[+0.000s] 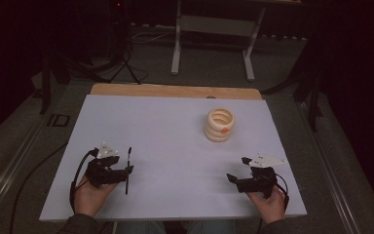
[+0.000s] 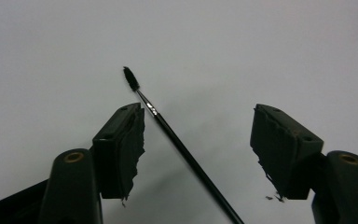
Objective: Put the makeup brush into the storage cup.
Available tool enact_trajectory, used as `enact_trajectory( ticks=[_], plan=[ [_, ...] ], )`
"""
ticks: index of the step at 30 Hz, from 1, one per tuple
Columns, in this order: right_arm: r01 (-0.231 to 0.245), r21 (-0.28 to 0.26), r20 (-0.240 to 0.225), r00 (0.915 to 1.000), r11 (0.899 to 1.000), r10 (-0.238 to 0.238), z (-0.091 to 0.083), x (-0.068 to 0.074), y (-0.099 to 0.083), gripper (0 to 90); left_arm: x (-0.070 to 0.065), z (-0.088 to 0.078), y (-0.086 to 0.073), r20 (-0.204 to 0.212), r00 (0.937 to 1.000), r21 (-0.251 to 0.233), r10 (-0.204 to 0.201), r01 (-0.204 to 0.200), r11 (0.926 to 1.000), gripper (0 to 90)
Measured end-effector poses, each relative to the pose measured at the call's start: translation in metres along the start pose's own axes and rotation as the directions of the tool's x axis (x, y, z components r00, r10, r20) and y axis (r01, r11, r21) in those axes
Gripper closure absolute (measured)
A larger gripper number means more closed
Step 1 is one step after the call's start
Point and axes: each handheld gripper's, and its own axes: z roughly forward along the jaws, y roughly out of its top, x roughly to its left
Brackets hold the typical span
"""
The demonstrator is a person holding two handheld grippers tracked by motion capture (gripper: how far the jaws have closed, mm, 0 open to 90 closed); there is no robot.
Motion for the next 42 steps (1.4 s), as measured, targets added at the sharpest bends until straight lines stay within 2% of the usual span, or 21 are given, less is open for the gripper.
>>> enact_trajectory(
  ticks=[5, 9, 13, 17, 18, 19, 21, 23, 24, 26, 30, 34, 37, 39, 40, 42],
  plan=[
    [-0.004, -0.004, -0.001, 1.0000, 1.000, 0.004, -0.001, -0.001, 0.000, 14.8, 0.001, 0.013, 0.010, -0.019, 0.9998, 0.077, -0.010, 0.011, 0.9970, 41.5],
    [-0.006, -0.008, -0.004, 1.0000, 1.000, 0.006, -0.001, -0.001, 0.001, 14.8, 0.004, 0.021, 0.015, -0.043, 0.9982, 0.130, -0.041, 0.046, 0.9904, 47.4],
    [-0.011, -0.006, -0.008, 0.9999, 1.000, 0.011, -0.001, -0.001, 0.001, 14.8, 0.007, 0.028, 0.019, -0.059, 0.9960, 0.173, -0.067, 0.076, 0.9820, 51.9],
    [-0.013, -0.008, -0.009, 0.9999, 1.000, 0.013, -0.001, -0.001, 0.001, 14.8, 0.009, 0.037, 0.021, -0.070, 0.9955, 0.226, -0.065, 0.079, 0.9709, 56.0],
    [-0.013, -0.008, -0.009, 0.9999, 1.000, 0.013, -0.001, -0.001, 0.001, 14.8, 0.009, 0.037, 0.021, -0.070, 0.9955, 0.226, -0.065, 0.079, 0.9709, 56.7],
    [-0.012, -0.010, -0.009, 0.9999, 1.000, 0.012, -0.002, -0.001, 0.001, 14.8, 0.009, 0.041, 0.021, -0.074, 0.9944, 0.247, -0.075, 0.091, 0.9649, 56.7],
    [-0.012, -0.014, -0.009, 0.9999, 1.000, 0.012, -0.002, -0.001, 0.001, 14.8, 0.007, 0.044, 0.021, -0.099, 0.9921, 0.249, -0.077, 0.100, 0.9635, 55.3],
    [-0.014, -0.017, -0.011, 0.9999, 1.000, 0.014, -0.002, -0.001, 0.001, 14.8, 0.007, 0.047, 0.021, -0.097, 0.9910, 0.256, -0.092, 0.114, 0.9599, 54.5],
    [-0.015, -0.016, -0.010, 0.9998, 1.000, 0.015, -0.002, -0.001, 0.001, 14.8, 0.006, 0.048, 0.021, -0.102, 0.9911, 0.265, -0.085, 0.110, 0.9581, 54.6],
    [-0.016, -0.014, -0.012, 0.9998, 1.000, 0.016, -0.001, -0.001, 0.001, 14.8, 0.005, 0.051, 0.022, -0.101, 0.9909, 0.281, -0.090, 0.115, 0.9529, 56.5],
    [-0.012, -0.018, -0.009, 0.9999, 1.000, 0.012, -0.003, -0.001, 0.001, 14.8, 0.004, 0.055, 0.023, -0.127, 0.9879, 0.298, -0.089, 0.124, 0.9466, 60.2],
    [-0.015, -0.031, -0.005, 0.9999, 0.999, 0.015, -0.004, -0.001, 0.001, 14.8, 0.002, 0.056, 0.024, -0.154, 0.9842, 0.303, -0.087, 0.131, 0.9441, 65.0],
    [-0.013, -0.028, -0.005, 0.9999, 1.000, 0.013, -0.004, 0.000, 0.001, 14.8, 0.003, 0.056, 0.024, -0.159, 0.9838, 0.308, -0.083, 0.129, 0.9426, 70.2],
    [-0.008, -0.026, -0.003, 1.0000, 1.000, 0.008, -0.004, 0.000, 0.001, 15.0, 0.004, 0.056, 0.022, -0.167, 0.9806, 0.286, -0.102, 0.148, 0.9469, 74.3],
    [-0.004, -0.025, -0.002, 1.0000, 1.000, 0.004, -0.004, 0.000, 0.002, 15.1, 0.004, 0.056, 0.021, -0.173, 0.9807, 0.281, -0.091, 0.138, 0.9498, 76.5],
    [-0.003, -0.025, 0.000, 1.0000, 1.000, 0.003, -0.004, 0.001, 0.002, 15.1, 0.000, 0.057, 0.021, -0.192, 0.9767, 0.278, -0.096, 0.148, 0.9491, 79.1]
  ],
)
